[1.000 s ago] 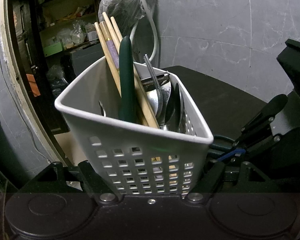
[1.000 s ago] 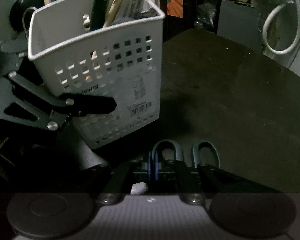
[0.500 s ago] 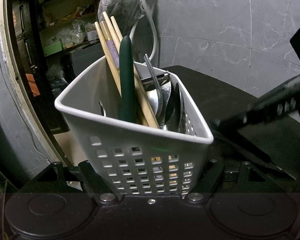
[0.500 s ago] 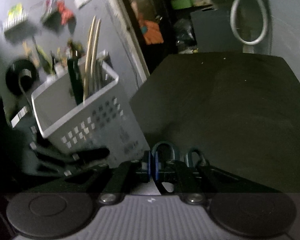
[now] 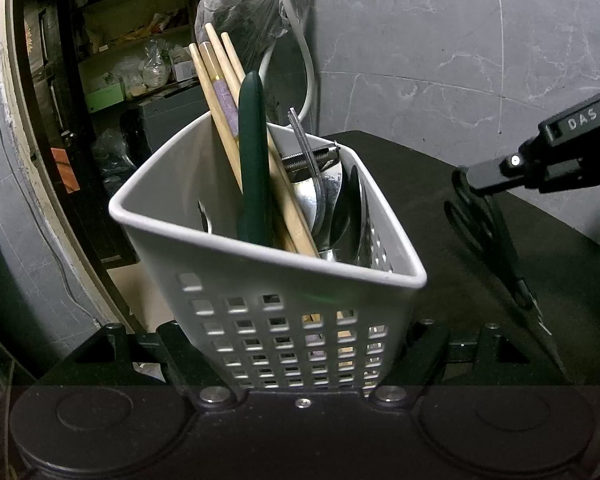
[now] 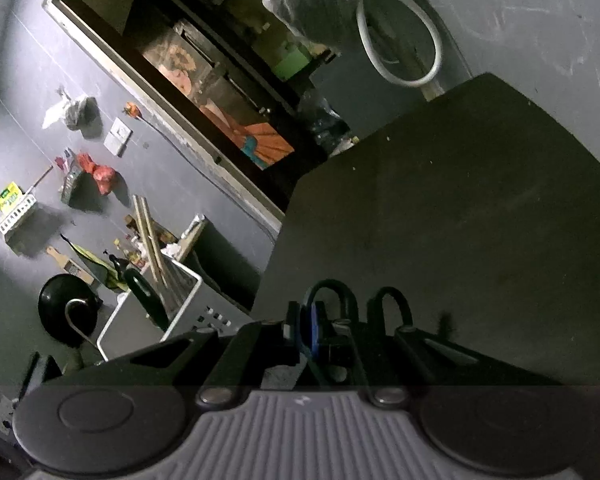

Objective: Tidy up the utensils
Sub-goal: 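Carry the scissors with the right gripper up over the basket, then lower the scissors blades-first into the basket with the right gripper, then open the right gripper and withdraw it from the scissors handles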

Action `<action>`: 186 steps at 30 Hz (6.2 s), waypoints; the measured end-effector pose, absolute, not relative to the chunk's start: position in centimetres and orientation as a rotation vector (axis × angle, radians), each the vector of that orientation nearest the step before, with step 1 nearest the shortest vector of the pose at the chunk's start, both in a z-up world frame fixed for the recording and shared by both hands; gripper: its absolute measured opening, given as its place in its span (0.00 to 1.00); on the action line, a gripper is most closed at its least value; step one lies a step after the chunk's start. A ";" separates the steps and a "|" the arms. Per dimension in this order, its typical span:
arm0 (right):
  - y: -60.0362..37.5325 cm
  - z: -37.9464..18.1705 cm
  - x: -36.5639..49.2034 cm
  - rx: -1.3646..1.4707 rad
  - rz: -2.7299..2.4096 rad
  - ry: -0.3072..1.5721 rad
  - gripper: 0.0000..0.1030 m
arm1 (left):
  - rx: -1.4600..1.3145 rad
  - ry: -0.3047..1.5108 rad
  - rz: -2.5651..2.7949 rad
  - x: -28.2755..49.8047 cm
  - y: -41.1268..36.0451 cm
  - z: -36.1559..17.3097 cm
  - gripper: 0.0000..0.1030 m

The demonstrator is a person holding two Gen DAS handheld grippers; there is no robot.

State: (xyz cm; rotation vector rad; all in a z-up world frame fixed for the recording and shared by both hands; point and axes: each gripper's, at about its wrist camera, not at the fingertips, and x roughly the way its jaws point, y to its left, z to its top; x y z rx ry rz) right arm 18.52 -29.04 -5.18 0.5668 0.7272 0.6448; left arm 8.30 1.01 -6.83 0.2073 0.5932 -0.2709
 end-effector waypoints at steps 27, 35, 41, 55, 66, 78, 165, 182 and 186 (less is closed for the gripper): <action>-28.8 -0.8 17.6 0.528 0.671 0.531 0.05 | 0.208 0.593 -0.271 8.3 1.0 -6.8 0.76; -28.3 2.2 17.6 0.501 0.699 0.447 0.05 | 0.207 0.593 -0.270 8.3 1.0 -6.8 0.76; -27.4 5.9 17.4 0.453 0.749 0.368 0.05 | 0.207 0.593 -0.270 8.3 1.0 -6.8 0.76; -23.4 12.4 16.5 0.351 0.904 0.246 0.05 | 0.207 0.593 -0.270 8.3 1.0 -6.8 0.76; -20.4 13.7 16.8 0.328 1.015 0.228 0.05 | 0.207 0.593 -0.271 8.4 1.0 -6.8 0.76; -17.9 12.2 16.7 0.295 1.082 0.312 0.05 | 0.207 0.593 -0.271 8.3 1.0 -6.9 0.76; -20.6 5.1 14.0 0.224 0.777 0.451 0.97 | 0.207 0.589 -0.268 8.3 1.0 -7.1 0.76; -22.1 3.5 13.4 0.225 0.626 0.476 1.00 | 0.208 0.564 -0.276 7.8 1.0 -6.9 0.84; -22.5 3.0 13.3 0.237 0.602 0.490 1.00 | 0.192 0.562 -0.277 7.8 1.1 -6.8 0.87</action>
